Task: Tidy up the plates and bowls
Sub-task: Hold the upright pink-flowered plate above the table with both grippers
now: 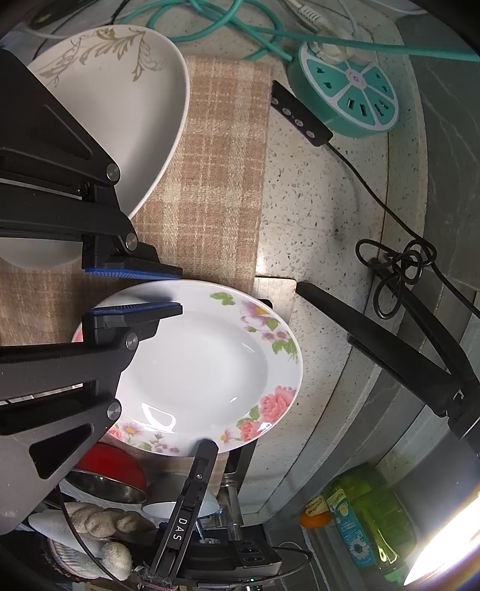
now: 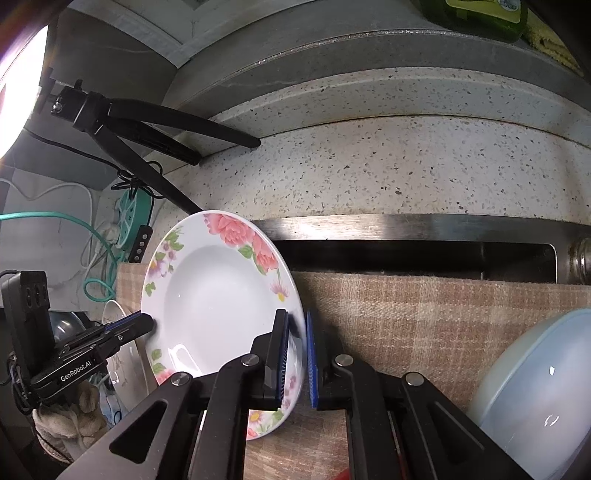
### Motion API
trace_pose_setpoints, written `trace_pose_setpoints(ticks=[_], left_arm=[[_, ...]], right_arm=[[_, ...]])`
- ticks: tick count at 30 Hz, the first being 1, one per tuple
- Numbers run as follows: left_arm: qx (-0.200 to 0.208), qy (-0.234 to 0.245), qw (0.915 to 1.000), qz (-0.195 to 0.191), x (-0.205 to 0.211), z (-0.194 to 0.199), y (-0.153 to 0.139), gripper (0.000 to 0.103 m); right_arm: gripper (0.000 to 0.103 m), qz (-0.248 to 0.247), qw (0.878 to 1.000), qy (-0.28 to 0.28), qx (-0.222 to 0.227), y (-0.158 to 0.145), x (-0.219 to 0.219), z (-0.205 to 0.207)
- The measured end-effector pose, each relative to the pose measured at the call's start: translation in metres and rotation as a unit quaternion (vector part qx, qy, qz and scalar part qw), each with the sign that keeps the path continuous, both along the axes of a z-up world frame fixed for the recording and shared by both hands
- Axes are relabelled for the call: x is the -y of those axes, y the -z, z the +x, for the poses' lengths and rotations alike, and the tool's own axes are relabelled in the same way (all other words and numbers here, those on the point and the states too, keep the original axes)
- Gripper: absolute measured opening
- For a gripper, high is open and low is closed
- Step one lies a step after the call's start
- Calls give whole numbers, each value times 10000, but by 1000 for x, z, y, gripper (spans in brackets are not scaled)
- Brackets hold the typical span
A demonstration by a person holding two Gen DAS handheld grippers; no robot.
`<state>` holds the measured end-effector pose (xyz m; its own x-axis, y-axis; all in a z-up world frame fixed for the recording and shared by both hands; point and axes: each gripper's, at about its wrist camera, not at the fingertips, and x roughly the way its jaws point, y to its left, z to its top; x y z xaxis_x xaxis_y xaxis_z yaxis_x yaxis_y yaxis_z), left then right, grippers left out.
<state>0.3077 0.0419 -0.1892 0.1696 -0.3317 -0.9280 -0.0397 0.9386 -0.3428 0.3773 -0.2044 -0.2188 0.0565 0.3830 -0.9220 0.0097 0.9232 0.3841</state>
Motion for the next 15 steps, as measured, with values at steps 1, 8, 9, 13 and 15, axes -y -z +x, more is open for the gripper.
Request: trace_pose_setpoints(ticks=[1,8,9,13,15], left_arm=[[3,-10,10000,-6,0,0,0,10],[-35,-192,9998,-92,-2,-6,-1,10],[-36,-209,9997,-86,-2,-8,-2,10],[-17,-270,9996,-34,-1,-14,-5,10],[-27,-326,9995,-40,-2,-16,-7,10]], right_arm=[[9,-9,10000,9,-2,0,0,0],[9,-5,10000,20,-30,-2,2,-2],[9,15,10000,37,-45,-2,3,-2],[9,56,10000,6,-34,-5,3,-3],[9,57,10000,-56,-13,-7,1,-5]])
